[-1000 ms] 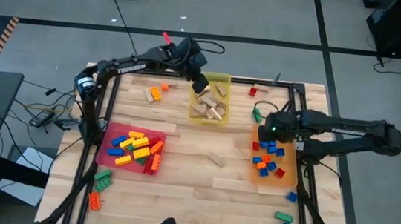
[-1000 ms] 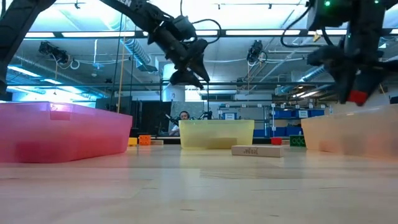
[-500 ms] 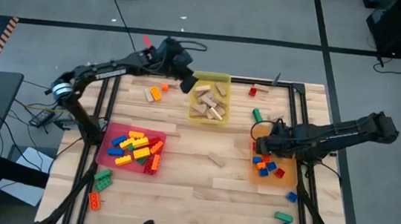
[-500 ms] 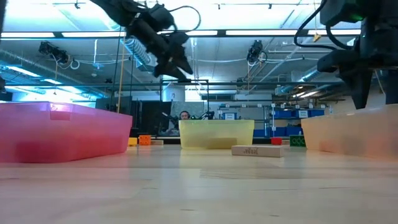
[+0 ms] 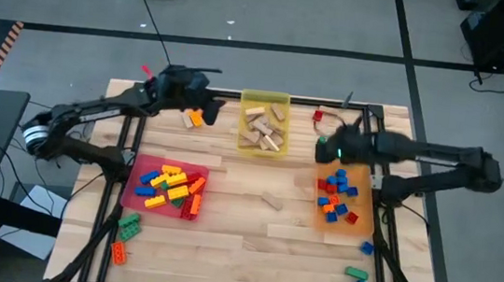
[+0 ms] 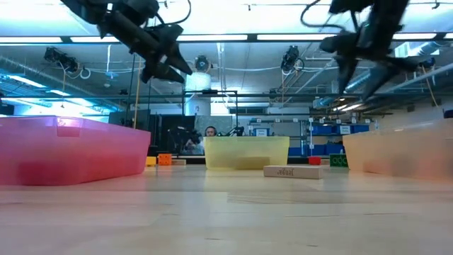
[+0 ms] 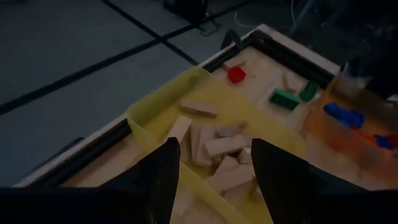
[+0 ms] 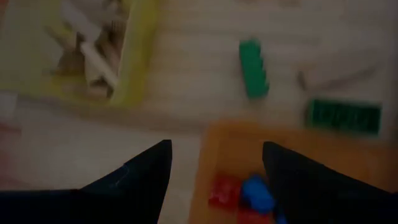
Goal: Sort blocks by size
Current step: Put the 3 stud green game piece into the pink bin
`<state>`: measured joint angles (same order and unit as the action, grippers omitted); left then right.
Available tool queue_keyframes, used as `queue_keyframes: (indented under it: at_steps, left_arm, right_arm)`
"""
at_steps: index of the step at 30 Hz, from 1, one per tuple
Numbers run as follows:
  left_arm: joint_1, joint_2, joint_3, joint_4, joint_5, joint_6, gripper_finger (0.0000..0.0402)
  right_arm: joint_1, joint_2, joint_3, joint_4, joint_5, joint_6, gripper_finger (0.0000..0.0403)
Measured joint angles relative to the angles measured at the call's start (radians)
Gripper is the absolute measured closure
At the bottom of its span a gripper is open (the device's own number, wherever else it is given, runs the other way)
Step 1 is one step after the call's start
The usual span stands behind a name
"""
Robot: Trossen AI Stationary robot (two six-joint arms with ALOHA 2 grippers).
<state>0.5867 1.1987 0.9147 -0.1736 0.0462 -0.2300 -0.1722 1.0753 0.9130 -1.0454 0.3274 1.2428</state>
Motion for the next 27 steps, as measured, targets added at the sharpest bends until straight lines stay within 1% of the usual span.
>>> queue_keyframes:
  at_steps: [2, 6, 10, 13, 16, 19, 27]
  left_arm:
    - [-0.001, -0.032, -0.024, 0.005, -0.001, -0.025, 0.0195]
    - [-0.013, -0.056, -0.052, -0.006, -0.005, -0.071, 0.0195]
    - [-0.048, -0.058, -0.055, -0.003, -0.010, -0.092, 0.0195]
    - [-0.094, -0.058, -0.055, -0.001, -0.065, -0.091, 0.0195]
    - [-0.133, -0.065, -0.056, -0.004, -0.137, -0.095, 0.0195]
    - [-0.152, -0.069, -0.056, -0.002, -0.172, -0.118, 0.0195]
    - [-0.176, -0.068, -0.056, -0.006, -0.176, -0.162, 0.0195]
  right_arm:
    - [-0.120, 0.029, 0.028, 0.027, -0.049, -0.126, 0.0138]
    - [-0.336, 0.114, 0.055, 0.085, -0.188, -0.384, 0.0138]
    - [-0.479, 0.234, 0.063, 0.090, -0.293, -0.571, 0.0138]
    - [-0.524, 0.332, 0.063, 0.100, -0.333, -0.691, 0.0139]
    - [-0.526, 0.425, 0.063, 0.121, -0.336, -0.794, 0.0146]
    - [-0.526, 0.506, 0.063, 0.148, -0.330, -0.820, 0.0157]
    - [-0.550, 0.643, 0.063, 0.216, -0.336, -0.852, 0.0186]
